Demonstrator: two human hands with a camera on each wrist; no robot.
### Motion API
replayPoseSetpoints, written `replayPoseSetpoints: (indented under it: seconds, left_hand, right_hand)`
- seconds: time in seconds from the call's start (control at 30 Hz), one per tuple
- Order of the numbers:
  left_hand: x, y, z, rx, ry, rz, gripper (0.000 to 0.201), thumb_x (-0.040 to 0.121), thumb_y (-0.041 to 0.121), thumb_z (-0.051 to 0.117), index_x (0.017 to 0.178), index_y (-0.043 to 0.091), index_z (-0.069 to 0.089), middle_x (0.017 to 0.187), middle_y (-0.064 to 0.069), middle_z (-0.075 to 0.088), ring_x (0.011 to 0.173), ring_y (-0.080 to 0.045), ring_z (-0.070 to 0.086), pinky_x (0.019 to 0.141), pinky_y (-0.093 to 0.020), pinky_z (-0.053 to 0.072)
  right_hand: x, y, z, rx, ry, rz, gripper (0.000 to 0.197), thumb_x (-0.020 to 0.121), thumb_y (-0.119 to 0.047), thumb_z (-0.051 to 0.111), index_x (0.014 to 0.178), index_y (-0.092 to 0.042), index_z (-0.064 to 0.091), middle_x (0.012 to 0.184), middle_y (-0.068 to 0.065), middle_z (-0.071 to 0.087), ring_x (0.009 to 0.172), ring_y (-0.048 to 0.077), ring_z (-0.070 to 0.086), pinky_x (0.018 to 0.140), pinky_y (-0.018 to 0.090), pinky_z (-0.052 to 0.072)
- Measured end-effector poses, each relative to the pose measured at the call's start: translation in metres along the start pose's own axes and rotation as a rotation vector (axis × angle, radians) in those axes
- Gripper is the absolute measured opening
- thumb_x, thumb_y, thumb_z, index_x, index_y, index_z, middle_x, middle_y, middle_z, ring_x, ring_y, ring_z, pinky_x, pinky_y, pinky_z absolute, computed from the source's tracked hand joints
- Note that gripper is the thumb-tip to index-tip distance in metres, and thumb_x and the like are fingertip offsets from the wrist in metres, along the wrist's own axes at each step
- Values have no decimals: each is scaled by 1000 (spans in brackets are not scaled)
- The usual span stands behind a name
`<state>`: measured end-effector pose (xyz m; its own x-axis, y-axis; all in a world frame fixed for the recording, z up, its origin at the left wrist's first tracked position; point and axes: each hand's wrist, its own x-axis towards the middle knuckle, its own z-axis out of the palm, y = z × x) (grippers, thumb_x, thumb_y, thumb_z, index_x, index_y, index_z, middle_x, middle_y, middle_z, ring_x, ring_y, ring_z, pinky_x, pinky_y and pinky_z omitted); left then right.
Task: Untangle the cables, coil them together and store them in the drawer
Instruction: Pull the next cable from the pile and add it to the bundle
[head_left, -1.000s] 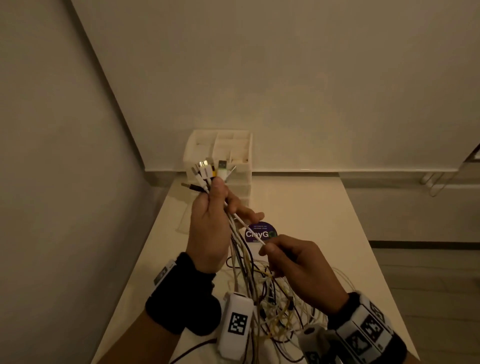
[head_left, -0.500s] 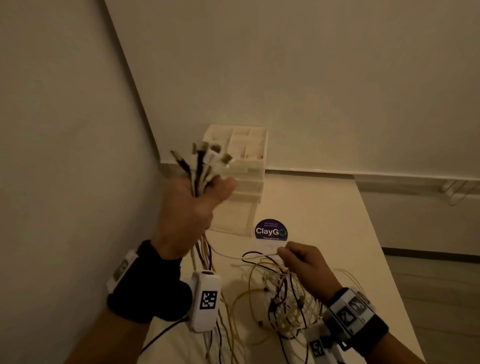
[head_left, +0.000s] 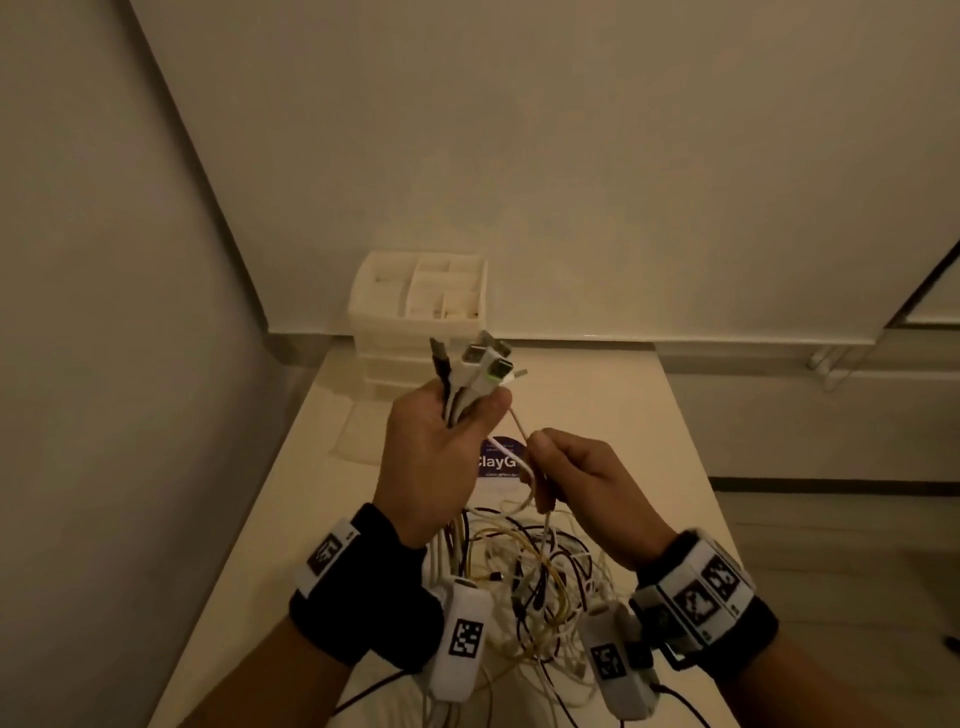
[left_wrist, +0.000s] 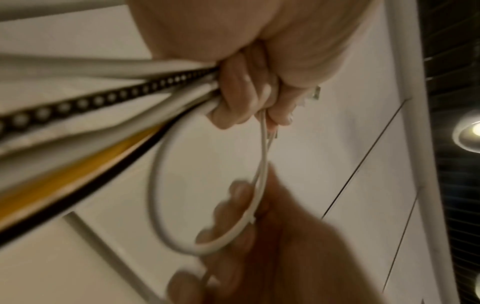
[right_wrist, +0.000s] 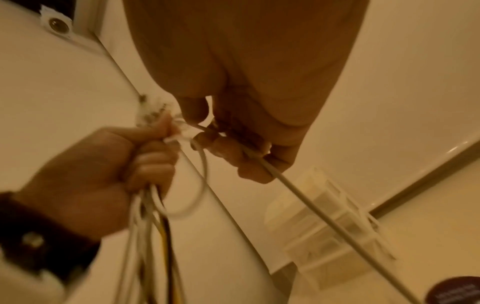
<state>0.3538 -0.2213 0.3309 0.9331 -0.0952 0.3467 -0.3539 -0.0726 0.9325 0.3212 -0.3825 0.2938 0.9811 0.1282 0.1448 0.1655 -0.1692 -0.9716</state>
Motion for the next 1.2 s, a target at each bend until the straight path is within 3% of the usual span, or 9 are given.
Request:
replayPoseSetpoints:
  seconds: [0.23,0.33,0.4,0.5,0.67,0.8,0.93,1.03,1.2]
  left_hand:
    - [33,42,-49,-386,282,100,24,89,18,60,72,3,53,42,4,30,32,-9,21,40,-16,24]
    - [31,27,-66,-180,348,119,40,87,33,67,86,-5,59,46,-1,41,35,-20,37,46,-28,38]
    - [24,13,-70,-7,402,91,50,81,48,73,96,1,66,65,-18,60,59,-41,59,59,-47,53]
    - [11,7,-70,140,527,82,44,75,52,74,100,15,70,85,2,72,79,-13,68,77,-39,56]
    - [1,14,-78,202,647,145,31,79,39,74,91,12,68,74,12,64,65,10,55,69,-16,46]
    - [-14,32,-39,108,233,79,16,76,15,80,70,21,66,53,18,63,49,8,54,53,-9,41]
    - [-16,13,13,147,-229,-62,14,78,14,79,84,25,73,72,19,72,70,6,66,64,-17,52]
    - [-16,-1,24,217,-239,-33,4,82,25,73,85,22,74,74,10,72,70,-5,67,63,-33,55]
    - [-4,11,7,-119,-40,-88,26,89,17,64,64,24,62,44,13,42,35,-4,33,42,-24,28]
  right_hand:
    - [-19,70,-6,-127,-10,114,47,93,-55,43,68,-17,58,62,-2,51,60,14,49,64,33,42]
    - [-19,79,-5,-195,-26,131,39,96,-45,46,65,-23,56,61,-7,52,60,11,51,64,30,44]
    - [-17,76,-5,-170,9,138,38,100,-29,49,64,-17,54,59,-8,50,58,10,49,61,25,44]
    - [-14,74,-10,-77,135,166,40,97,-21,54,60,-7,49,58,3,43,56,17,41,58,30,39]
    - [-8,67,-32,279,482,257,36,91,-2,54,57,-5,43,54,3,24,50,15,22,54,35,25]
    - [-6,37,-33,168,303,125,46,91,-1,56,49,-12,41,54,7,27,49,16,27,52,33,26]
    - [-5,-1,-24,236,85,-43,41,85,-30,66,56,-5,51,53,6,38,52,18,32,52,29,27]
    - [-3,-16,-32,303,77,-106,55,81,-46,67,63,3,50,58,11,39,55,31,28,55,41,22]
    - [-15,9,-31,67,62,-48,44,96,-32,46,72,1,62,58,7,48,53,12,42,54,17,35]
